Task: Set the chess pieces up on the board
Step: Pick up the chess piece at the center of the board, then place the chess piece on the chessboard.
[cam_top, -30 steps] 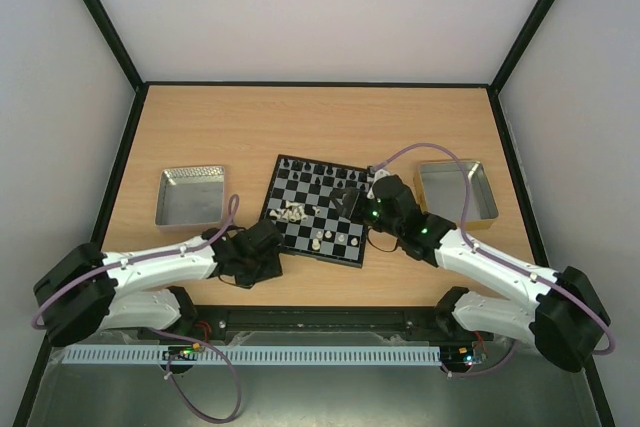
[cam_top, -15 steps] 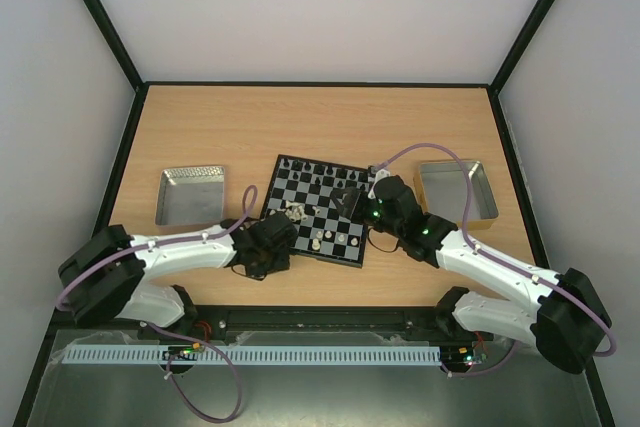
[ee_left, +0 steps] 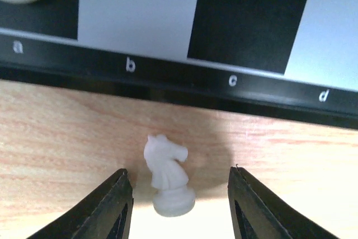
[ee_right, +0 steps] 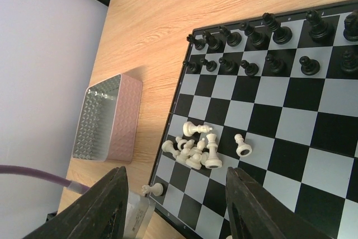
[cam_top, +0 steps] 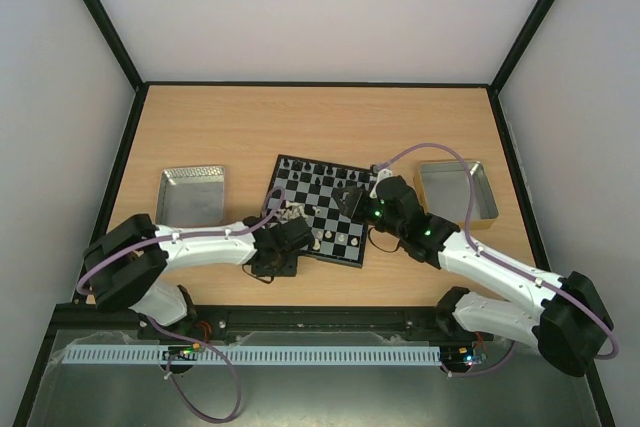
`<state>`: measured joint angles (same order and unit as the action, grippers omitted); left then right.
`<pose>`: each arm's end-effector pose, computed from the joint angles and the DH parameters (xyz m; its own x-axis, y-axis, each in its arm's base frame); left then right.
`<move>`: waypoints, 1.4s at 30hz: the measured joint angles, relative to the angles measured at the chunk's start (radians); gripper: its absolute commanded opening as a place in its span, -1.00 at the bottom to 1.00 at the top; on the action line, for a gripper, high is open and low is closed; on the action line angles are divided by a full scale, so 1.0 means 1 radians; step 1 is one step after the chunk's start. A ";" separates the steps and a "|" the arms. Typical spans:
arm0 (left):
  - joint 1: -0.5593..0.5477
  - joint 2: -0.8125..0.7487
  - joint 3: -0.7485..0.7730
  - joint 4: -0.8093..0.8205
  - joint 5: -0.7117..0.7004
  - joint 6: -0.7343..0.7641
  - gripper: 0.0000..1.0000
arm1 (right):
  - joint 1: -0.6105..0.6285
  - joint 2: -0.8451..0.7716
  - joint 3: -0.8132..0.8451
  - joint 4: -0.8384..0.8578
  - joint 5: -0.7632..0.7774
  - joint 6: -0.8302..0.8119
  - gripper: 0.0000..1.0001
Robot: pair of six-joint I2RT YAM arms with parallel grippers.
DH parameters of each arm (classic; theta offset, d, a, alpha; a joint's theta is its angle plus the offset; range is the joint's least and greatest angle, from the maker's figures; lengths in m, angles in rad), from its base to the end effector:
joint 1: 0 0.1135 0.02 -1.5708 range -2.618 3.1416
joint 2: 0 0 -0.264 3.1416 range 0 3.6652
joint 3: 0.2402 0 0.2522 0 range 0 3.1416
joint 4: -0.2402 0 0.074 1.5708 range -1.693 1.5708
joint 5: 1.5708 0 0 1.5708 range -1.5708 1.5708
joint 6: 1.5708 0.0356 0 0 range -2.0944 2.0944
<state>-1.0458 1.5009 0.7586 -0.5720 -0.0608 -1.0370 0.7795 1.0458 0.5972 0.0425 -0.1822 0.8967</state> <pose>0.1274 -0.2156 0.1495 -0.9836 -0.0163 -0.1797 0.0182 0.9819 -0.1885 0.1623 0.1695 0.2467 -0.8080 0.2818 -0.5175 -0.2859 0.5805 0.7624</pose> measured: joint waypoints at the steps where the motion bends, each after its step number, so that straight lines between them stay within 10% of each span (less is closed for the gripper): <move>1: -0.008 0.001 0.002 -0.007 0.000 0.000 -0.10 | 0.000 -0.001 0.000 0.000 0.001 0.000 -0.05; 30: -0.026 0.023 0.024 -0.038 -0.074 0.020 -0.77 | 0.000 -0.023 -0.006 -0.013 0.009 -0.002 0.02; 42: -0.033 -0.429 -0.063 0.213 -0.198 0.320 -0.85 | -0.030 -0.063 0.064 -0.157 -0.192 -0.106 0.29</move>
<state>-1.0790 1.0721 0.6952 -0.3592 -0.2592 -0.7170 0.7494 0.9829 0.6613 -0.1146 -0.3744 0.7910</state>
